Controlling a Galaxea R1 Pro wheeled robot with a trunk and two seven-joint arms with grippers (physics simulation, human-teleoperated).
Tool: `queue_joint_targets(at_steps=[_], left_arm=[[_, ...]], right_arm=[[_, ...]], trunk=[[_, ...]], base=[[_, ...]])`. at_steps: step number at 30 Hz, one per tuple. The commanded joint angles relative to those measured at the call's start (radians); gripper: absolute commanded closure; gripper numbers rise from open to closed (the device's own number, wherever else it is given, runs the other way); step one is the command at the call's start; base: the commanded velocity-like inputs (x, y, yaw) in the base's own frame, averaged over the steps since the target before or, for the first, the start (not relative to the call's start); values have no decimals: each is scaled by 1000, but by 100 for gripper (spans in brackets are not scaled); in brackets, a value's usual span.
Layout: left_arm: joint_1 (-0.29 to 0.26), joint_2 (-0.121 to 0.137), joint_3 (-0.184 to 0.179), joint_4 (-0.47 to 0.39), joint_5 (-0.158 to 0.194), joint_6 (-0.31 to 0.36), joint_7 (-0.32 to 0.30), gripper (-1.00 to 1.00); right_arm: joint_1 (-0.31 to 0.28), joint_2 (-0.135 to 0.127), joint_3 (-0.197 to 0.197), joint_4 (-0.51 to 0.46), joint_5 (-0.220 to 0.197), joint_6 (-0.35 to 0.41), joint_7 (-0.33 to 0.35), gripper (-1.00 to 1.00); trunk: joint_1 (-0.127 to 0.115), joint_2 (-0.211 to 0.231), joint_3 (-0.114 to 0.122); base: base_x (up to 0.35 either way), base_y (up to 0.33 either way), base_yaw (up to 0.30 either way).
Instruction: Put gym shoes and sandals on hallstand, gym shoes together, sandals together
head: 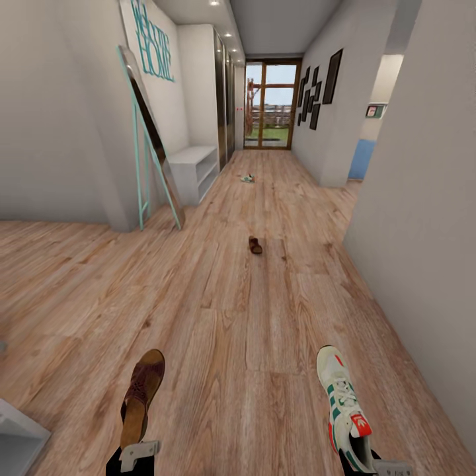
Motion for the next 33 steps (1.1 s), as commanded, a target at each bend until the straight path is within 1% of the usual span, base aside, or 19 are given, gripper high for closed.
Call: queue_joint_targets(at_steps=[1, 7, 16, 29, 33], left_arm=[[0, 0, -3, 0, 3, -3, 5, 100], [0, 1, -3, -2, 3, -3, 5, 100], [0, 0, -3, -4, 3, -3, 5, 100], [0, 0, -3, -3, 3, -4, 5, 100], [0, 1, -3, 1, 4, -22, 5, 100]], right_arm=[[-1, 1, -7, 0, 5, -4, 8, 100], [-1, 1, -7, 0, 5, -4, 8, 100], [-1, 2, -6, 0, 5, -4, 8, 100], [-1, 2, -6, 0, 5, -4, 7, 100], [-1, 3, -6, 0, 5, -4, 7, 100]], trunk=[[0, 0, 1], [0, 0, 8], [0, 0, 9], [0, 0, 9], [0, 0, 9]], base=[[0, 0, 0], [-24, -37, 0], [-159, -206, 27], [-214, -211, 248], [-282, -137, 276]])
